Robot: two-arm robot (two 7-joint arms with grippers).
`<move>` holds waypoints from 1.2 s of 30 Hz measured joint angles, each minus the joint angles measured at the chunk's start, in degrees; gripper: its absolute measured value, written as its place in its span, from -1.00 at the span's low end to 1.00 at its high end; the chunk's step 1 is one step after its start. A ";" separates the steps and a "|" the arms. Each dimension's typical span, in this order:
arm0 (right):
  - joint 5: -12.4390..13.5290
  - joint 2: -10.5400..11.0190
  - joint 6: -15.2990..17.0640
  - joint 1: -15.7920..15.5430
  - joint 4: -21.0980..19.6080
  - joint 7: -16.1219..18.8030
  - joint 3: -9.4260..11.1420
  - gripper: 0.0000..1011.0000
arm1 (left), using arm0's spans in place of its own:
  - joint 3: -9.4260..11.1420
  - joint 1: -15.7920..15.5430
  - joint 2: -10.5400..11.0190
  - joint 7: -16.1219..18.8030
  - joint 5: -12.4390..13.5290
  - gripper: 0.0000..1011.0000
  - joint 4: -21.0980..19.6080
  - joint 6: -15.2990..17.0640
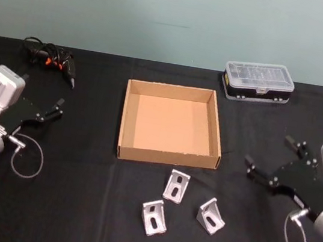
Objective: Use one hand to pick up the angle iron from the table and place it into the box.
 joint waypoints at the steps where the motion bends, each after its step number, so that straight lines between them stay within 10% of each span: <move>1: 1.10 1.05 1.75 -1.49 -2.36 0.66 0.70 0.99 | 0.00 0.00 0.00 0.00 0.00 0.98 0.00 0.00; 16: 8.26 4.46 21.08 -5.54 -12.16 8.94 0.29 0.99 | 0.00 0.00 0.00 0.00 0.00 0.98 0.00 0.00; 36: 4.22 -0.85 26.50 -1.76 -8.08 12.37 -3.81 0.99 | 0.00 0.00 0.00 0.00 0.00 0.98 0.00 0.00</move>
